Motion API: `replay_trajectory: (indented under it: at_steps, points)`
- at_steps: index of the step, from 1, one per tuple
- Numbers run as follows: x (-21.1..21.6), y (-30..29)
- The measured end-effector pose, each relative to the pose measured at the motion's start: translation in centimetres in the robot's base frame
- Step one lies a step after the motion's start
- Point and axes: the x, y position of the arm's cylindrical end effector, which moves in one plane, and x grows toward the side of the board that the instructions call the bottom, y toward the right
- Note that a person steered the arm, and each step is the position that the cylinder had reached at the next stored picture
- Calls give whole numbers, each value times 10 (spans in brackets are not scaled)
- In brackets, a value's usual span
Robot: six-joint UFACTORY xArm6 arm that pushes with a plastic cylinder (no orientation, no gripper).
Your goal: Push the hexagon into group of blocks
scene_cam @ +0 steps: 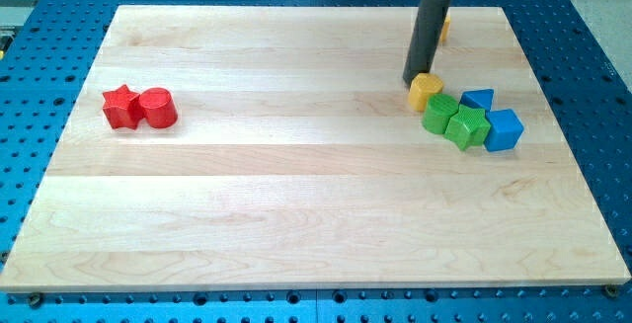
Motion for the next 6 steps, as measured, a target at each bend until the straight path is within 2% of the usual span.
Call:
replay_trajectory:
  at_steps: [1, 2, 4, 5, 6]
  points:
    - [0, -28]
    - [15, -22]
    - [18, 14]
    - [20, 3]
    - [-30, -18]
